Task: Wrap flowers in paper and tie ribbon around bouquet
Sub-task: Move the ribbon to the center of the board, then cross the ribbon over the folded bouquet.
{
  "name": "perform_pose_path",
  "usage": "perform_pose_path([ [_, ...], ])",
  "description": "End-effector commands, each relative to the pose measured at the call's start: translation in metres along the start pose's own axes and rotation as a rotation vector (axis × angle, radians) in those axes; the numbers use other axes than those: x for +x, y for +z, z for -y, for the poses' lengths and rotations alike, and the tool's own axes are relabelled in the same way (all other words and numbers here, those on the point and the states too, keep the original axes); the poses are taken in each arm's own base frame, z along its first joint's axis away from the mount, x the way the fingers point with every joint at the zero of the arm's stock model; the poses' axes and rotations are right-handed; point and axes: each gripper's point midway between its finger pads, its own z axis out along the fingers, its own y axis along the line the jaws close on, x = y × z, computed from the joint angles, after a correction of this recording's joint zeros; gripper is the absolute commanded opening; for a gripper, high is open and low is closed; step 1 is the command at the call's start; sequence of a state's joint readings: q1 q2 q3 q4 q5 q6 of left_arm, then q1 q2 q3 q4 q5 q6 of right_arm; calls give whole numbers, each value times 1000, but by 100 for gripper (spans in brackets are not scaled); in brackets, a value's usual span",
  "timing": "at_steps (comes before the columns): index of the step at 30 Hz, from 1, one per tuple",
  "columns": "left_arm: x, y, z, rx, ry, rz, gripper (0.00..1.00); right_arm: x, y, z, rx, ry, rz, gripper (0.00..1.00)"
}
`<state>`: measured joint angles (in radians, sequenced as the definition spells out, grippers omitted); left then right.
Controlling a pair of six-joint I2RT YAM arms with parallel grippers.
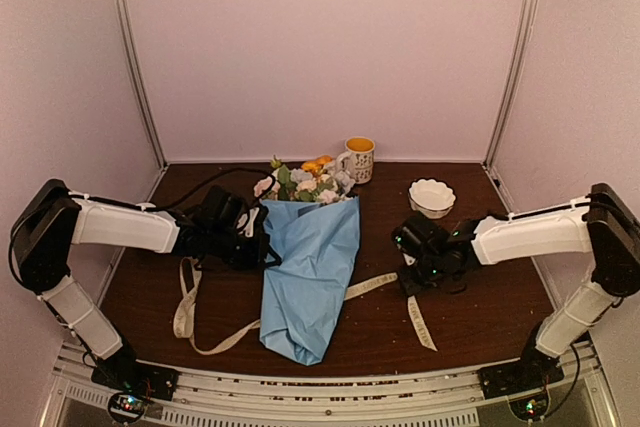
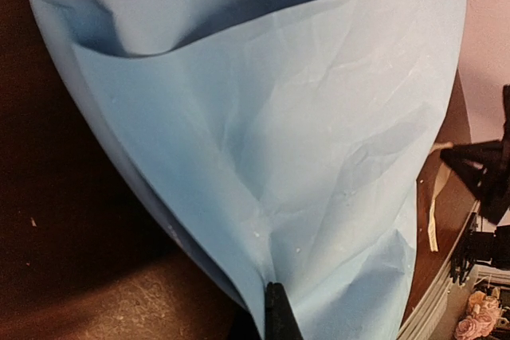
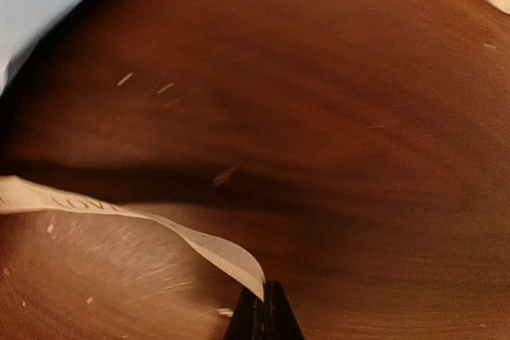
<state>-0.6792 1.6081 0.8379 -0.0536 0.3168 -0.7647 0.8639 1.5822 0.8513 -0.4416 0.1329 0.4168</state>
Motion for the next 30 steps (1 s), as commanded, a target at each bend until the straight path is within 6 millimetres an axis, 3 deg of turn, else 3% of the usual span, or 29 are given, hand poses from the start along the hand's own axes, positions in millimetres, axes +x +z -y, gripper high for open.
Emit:
perform_pose_path([
  [1,-1,2,-3,9,21,10,0,-40,-39,80,100,282,156,0],
  [4,3,8,-6,10,22,-3,0,-74,-85,107,94,353,306,0],
  [6,6,11,-10,1,19,-11,0,-101,-122,100,47,346,407,0],
  [9,10,16,-15,-3,9,-17,0,-137,-163,52,-111,239,507,0],
  [11,13,18,-17,-4,5,-21,0,-151,-172,14,-206,161,515,0],
  [14,17,21,-20,-6,3,-31,0,-161,-177,-62,-398,17,516,0],
  [17,20,24,-22,-6,1,-42,0,-153,-168,-142,-623,-99,447,0],
  [20,22,24,-24,-8,-2,-42,0,-149,-151,-192,-719,-136,358,0],
  [24,23,24,-25,-8,-5,-41,0,-150,-99,-211,-696,-65,221,0],
  [28,24,23,-26,-7,-10,-40,0,-136,-43,-206,-607,-12,67,0],
  [30,25,24,-27,-10,-10,-42,0,-133,-26,-200,-584,19,34,0],
])
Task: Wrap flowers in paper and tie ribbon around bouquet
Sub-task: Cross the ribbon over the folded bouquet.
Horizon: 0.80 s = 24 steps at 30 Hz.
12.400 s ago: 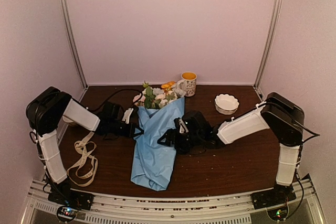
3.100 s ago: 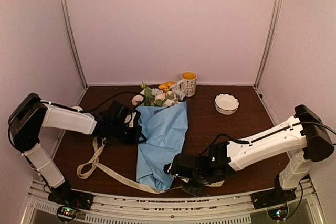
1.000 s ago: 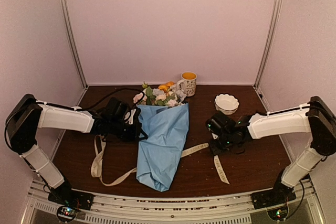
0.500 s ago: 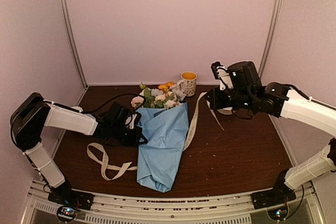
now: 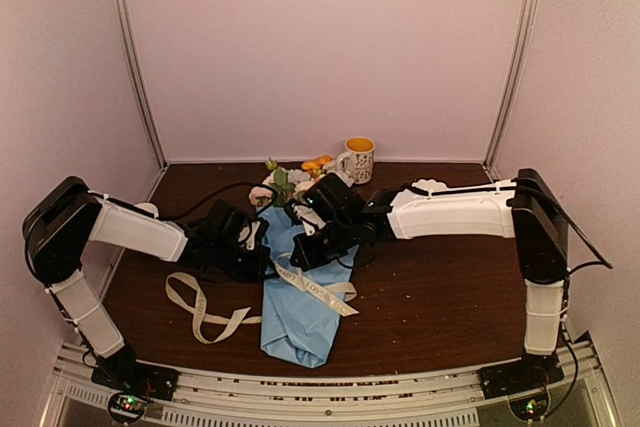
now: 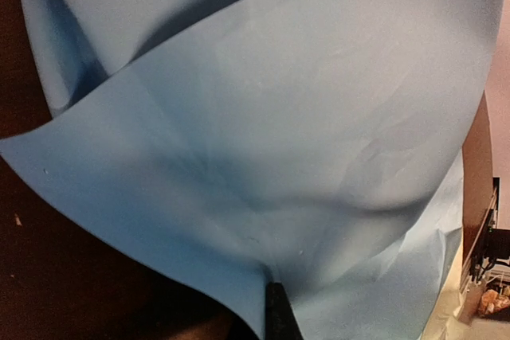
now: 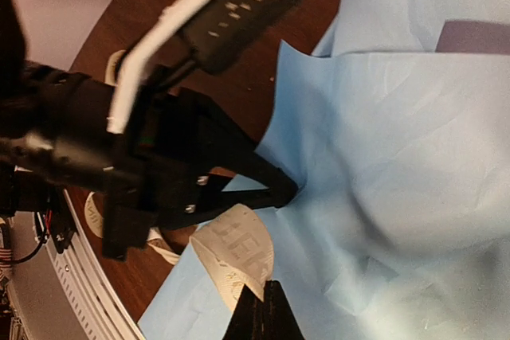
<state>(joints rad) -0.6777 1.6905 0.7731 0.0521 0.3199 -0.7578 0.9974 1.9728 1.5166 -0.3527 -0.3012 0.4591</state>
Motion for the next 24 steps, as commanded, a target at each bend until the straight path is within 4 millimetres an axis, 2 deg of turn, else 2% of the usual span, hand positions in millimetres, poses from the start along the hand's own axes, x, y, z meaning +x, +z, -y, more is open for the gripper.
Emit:
perform_pose_path([
  [1,4,2,-2,12,-3,-10,0,8,12,26,39,115,-64,0],
  [6,7,5,-4,9,-3,-25,0,26,33,49,59,177,-115,0],
  [10,6,3,-4,1,-1,-23,0,40,46,55,54,196,-154,0],
  [14,-2,-5,0,-17,15,-4,18,45,52,56,48,205,-176,0],
  [19,-21,-34,10,-69,94,37,53,47,53,57,46,214,-172,0],
  [21,-27,-53,13,-106,132,59,61,46,54,57,43,218,-168,0],
  [24,-21,-79,7,-159,137,78,68,44,55,55,35,217,-164,0],
])
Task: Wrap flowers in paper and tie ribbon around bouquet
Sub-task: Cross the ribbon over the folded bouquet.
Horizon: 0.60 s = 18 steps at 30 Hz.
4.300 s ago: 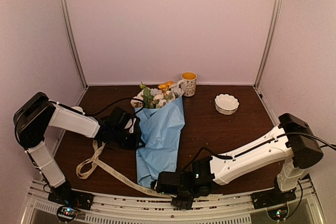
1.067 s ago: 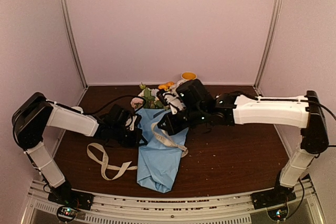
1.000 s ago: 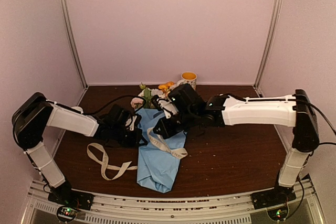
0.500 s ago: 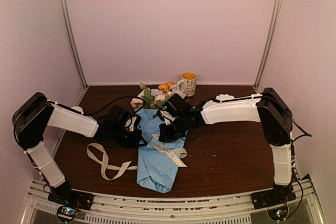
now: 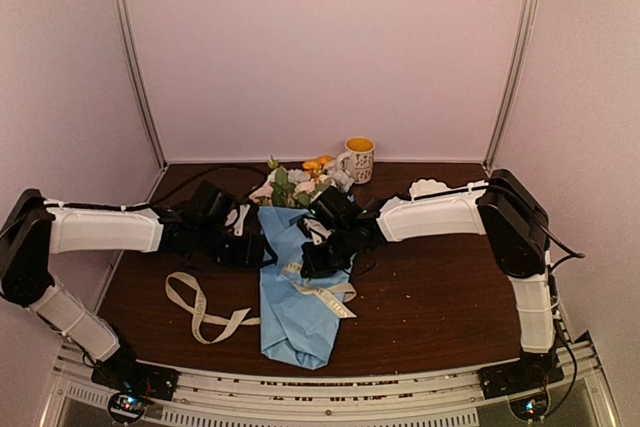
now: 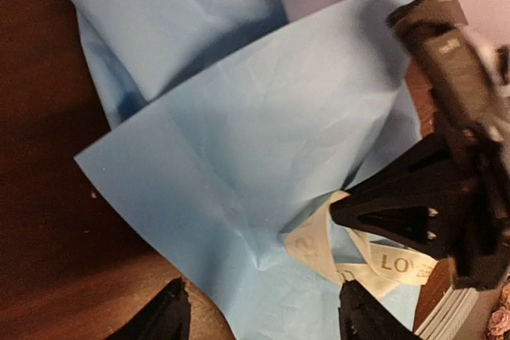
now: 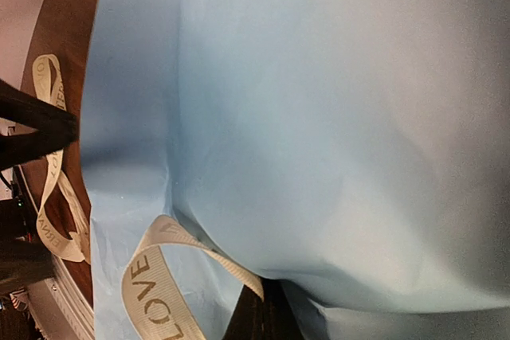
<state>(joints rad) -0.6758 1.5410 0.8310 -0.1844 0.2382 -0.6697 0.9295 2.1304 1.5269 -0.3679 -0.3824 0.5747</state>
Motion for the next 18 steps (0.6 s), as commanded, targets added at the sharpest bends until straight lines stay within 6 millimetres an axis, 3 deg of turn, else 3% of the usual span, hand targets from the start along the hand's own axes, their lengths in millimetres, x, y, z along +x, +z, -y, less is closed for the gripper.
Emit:
perform_pose_path([
  [1,-4,-44,-9,-100,51,57,69,5,9,3,-3,14,-18,0],
  [7,58,-53,-40,-158,7,-77,53,4,6,1,0,5,-12,0],
  [10,82,-51,-48,-159,1,-130,53,6,7,3,5,3,-17,0],
  [13,95,-43,-43,-100,20,-174,60,8,8,6,13,2,-24,0],
  [18,101,-26,-36,-34,20,-210,60,10,8,8,24,-1,-28,0],
])
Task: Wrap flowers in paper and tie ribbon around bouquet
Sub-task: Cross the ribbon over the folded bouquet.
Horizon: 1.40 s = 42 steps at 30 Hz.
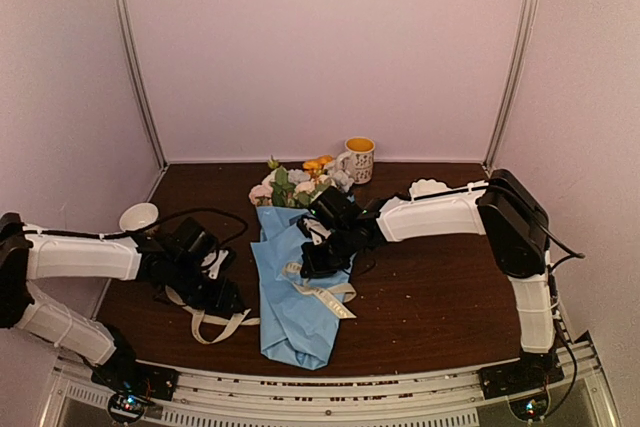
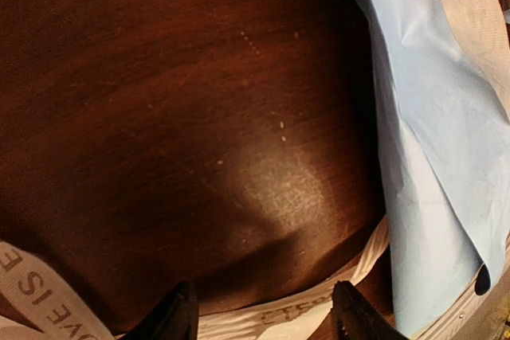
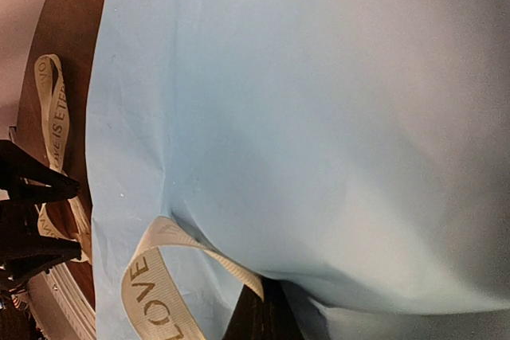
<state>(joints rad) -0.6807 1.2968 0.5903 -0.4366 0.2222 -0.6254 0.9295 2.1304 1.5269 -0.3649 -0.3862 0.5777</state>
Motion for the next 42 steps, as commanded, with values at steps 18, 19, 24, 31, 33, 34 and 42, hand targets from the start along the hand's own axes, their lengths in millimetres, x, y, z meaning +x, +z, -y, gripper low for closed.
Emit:
perform_pose_path([
  [18,7,7,45,202,119,-46,45,13,7,13,51,-13,-39,0],
  [19,7,5,46,209,128,-44,47,13,7,14,52,-15,-40,0],
  [24,8,-2,53,207,197,-30,50,14,7,16,58,-15,-45,0],
  [31,18,-7,50,35,330,-65,44,15,7,16,59,-15,-48,0],
  [33,25,-15,61,-1,401,-63,41,15,7,16,60,-16,-47,0],
  [34,29,-17,62,-22,416,-75,41,15,7,16,60,-15,-47,0],
  [42,68,-26,16,-260,334,-322,51,15,7,15,63,-20,-48,0],
])
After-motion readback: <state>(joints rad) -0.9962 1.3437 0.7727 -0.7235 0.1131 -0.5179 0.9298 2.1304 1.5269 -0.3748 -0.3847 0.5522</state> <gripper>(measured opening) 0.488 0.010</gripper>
